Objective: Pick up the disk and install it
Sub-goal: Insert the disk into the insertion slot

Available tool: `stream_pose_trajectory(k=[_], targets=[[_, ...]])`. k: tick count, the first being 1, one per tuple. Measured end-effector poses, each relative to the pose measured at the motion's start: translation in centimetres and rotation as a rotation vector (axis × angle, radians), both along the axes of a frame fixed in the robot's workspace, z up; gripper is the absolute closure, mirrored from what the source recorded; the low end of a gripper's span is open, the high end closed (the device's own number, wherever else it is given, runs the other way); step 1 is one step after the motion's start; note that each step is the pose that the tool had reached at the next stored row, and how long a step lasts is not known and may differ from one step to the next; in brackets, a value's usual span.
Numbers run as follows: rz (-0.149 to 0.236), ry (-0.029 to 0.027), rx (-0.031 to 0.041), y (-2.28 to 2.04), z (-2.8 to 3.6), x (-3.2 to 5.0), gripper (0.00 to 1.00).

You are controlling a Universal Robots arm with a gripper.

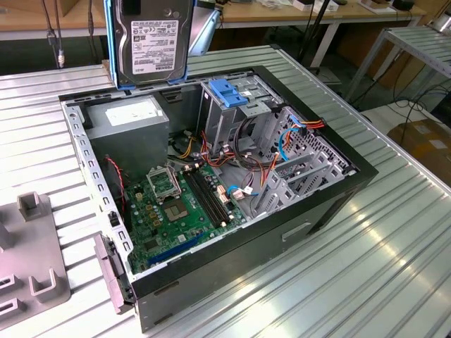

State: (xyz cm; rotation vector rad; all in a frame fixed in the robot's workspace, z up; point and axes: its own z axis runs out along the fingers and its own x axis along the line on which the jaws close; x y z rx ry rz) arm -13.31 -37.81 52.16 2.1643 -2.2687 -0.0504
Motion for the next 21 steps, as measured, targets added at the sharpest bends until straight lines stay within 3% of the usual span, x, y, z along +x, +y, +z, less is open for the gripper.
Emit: stream_pose_trajectory(k=[13,19,21], targets=[[0.000,0.0000,0.0000,-0.80,-0.02,0.00,0.63],[0.000,0.0000,0.0001,-1.67,-0.02,0.00,0.63],[0.000,0.0000,0.0001,-2.14,-0.03,0.00,0.63]])
